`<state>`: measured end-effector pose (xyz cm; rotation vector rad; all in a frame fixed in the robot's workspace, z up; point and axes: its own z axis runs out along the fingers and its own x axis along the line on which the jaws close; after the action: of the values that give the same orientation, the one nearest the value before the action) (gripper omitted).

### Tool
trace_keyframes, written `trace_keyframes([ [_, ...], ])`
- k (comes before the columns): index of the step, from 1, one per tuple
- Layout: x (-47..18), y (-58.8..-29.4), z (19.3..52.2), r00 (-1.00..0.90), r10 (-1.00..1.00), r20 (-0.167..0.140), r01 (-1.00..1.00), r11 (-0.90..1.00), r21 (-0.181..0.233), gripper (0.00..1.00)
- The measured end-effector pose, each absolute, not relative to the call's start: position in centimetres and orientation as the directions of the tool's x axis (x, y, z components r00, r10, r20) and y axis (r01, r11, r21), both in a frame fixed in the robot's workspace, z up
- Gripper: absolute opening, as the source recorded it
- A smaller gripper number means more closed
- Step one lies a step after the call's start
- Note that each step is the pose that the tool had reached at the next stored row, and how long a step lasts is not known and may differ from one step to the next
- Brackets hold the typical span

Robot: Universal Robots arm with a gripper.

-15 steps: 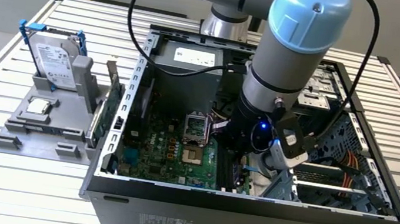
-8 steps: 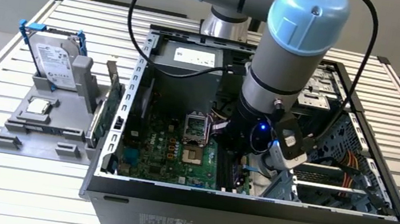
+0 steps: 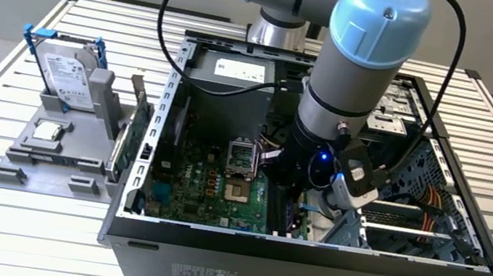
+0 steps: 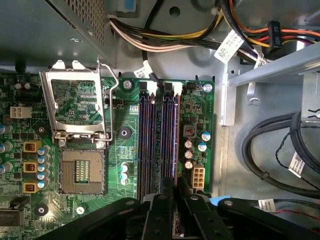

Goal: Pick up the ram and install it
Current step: 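Insert the ram into the slot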

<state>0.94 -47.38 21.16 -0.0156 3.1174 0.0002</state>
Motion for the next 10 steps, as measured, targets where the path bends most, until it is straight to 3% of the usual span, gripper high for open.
trace_keyframes([
  [8,0.9,-47.4,22.3,-1.000,-0.010,-0.022,-0.010,1.000,0.000,1.00],
  [10,0.9,-47.4,24.7,-1.000,-0.010,-0.016,-0.010,1.000,0.000,1.00],
])
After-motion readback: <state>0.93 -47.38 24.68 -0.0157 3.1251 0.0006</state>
